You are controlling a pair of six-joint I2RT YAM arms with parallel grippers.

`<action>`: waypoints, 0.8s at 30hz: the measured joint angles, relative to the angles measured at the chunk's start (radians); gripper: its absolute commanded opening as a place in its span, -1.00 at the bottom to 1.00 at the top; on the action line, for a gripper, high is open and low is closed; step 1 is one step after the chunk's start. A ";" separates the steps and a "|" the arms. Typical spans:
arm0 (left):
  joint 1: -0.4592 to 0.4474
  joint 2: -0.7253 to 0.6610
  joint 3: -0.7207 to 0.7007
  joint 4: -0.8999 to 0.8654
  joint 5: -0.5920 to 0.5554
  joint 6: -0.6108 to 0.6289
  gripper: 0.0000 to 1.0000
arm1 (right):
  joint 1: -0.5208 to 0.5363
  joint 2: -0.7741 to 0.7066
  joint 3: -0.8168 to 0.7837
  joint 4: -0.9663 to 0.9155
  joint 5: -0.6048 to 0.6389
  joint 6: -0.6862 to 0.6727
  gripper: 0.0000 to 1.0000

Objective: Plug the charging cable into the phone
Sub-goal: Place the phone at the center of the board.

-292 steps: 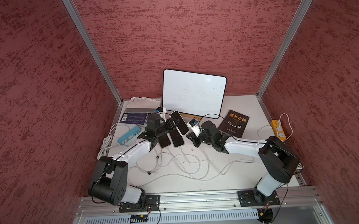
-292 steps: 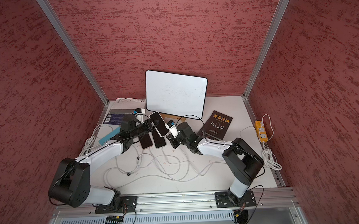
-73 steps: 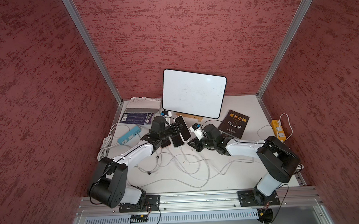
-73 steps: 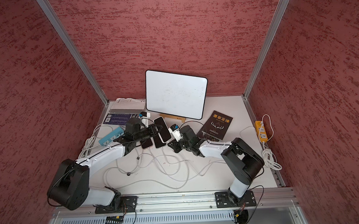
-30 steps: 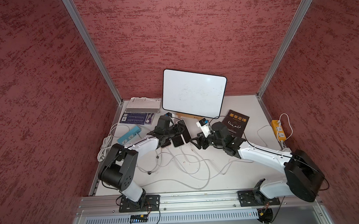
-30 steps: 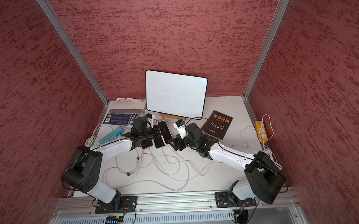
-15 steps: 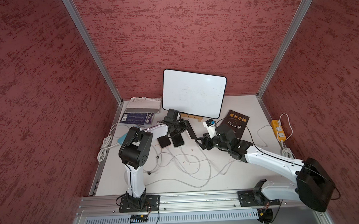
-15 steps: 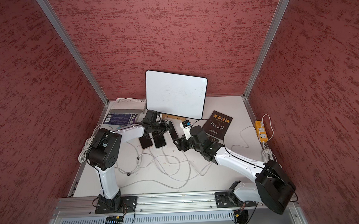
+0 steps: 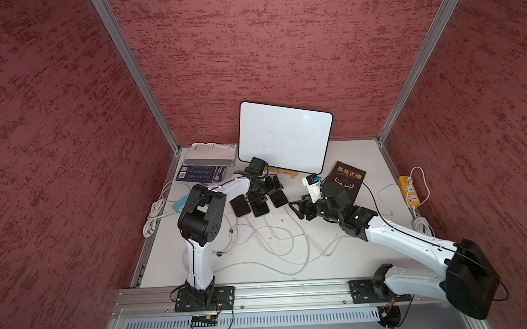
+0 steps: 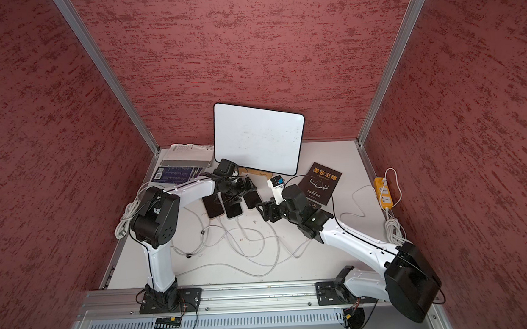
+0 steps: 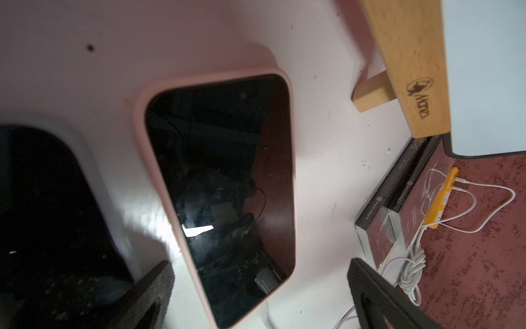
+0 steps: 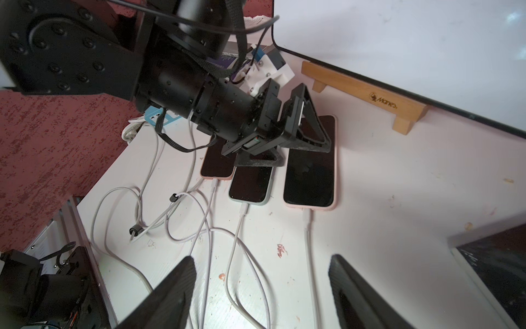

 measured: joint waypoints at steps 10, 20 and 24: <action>-0.004 -0.434 -0.258 -0.078 -0.381 0.066 1.00 | -0.006 -0.117 0.018 -0.153 0.275 0.026 0.97; -0.100 -0.962 -0.756 0.242 -1.098 0.290 1.00 | -0.129 -0.213 -0.135 -0.005 0.675 -0.097 0.97; -0.046 -0.937 -0.835 0.327 -1.185 0.410 0.99 | -0.206 -0.153 -0.221 0.044 0.750 -0.152 0.97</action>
